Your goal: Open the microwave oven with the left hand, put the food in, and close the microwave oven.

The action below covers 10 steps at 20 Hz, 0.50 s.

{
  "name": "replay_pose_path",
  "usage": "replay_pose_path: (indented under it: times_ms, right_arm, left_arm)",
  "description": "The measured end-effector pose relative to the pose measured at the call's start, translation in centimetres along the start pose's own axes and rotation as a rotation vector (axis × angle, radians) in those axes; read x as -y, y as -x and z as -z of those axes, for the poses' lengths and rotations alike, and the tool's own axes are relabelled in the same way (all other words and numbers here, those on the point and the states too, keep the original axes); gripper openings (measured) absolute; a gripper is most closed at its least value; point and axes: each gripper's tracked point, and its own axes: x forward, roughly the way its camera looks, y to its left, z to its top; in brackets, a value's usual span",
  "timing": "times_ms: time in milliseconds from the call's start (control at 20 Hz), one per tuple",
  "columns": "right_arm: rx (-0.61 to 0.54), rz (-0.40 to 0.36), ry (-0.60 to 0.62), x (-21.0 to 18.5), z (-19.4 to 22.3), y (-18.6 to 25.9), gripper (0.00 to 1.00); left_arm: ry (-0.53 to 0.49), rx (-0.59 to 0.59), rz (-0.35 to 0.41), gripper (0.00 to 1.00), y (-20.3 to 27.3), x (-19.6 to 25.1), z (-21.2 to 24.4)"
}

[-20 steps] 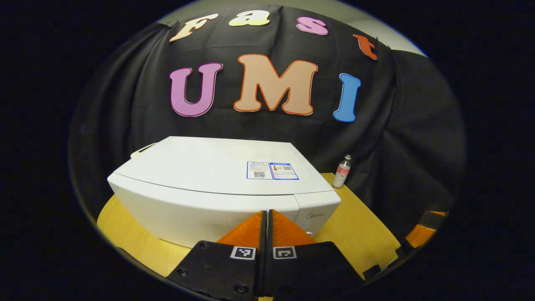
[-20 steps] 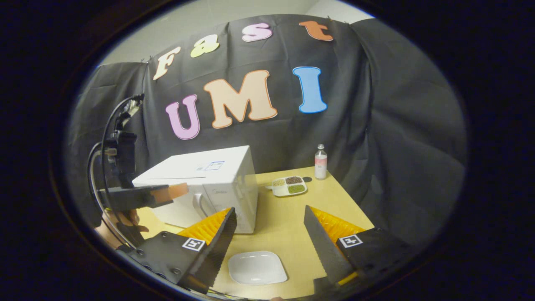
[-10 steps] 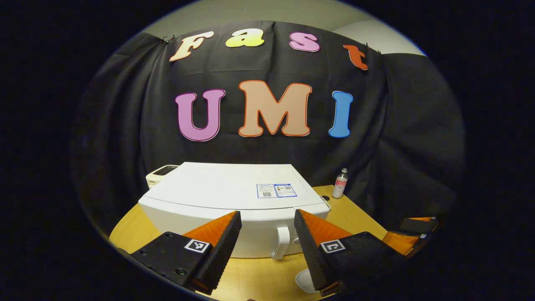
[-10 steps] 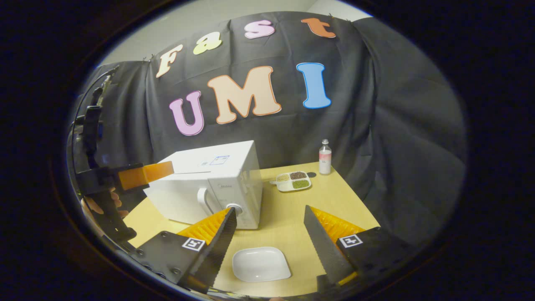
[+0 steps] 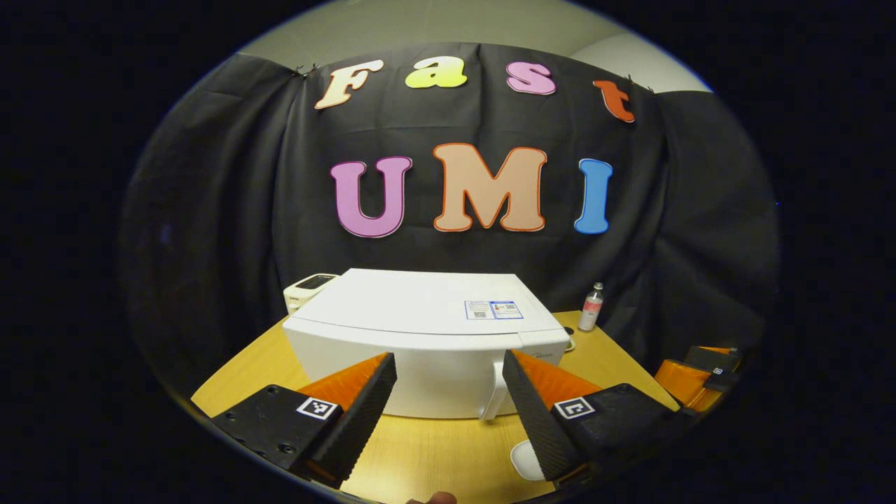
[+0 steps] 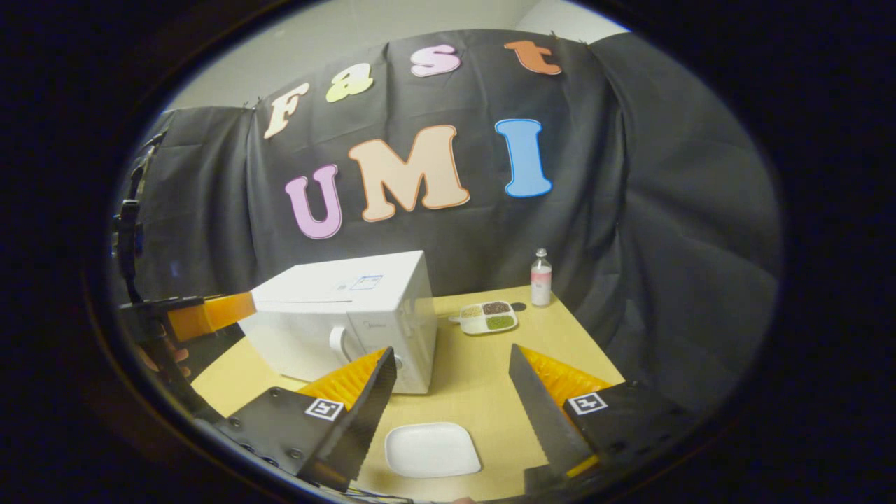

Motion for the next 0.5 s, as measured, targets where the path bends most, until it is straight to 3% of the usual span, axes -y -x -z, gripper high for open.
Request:
replay_pose_path:
  times_ms: [250,500]
  right_arm:
    - [0.005,0.007,0.002,0.4,-0.2,0.3,0.92]
    - [0.01,0.016,0.023,1.1,-0.3,0.8,0.92]
  left_arm:
    - [-0.005,-0.021,-0.096,0.97,1.7,-2.4,1.1]
    - [0.005,-0.047,-0.115,0.97,2.1,-2.6,1.9]
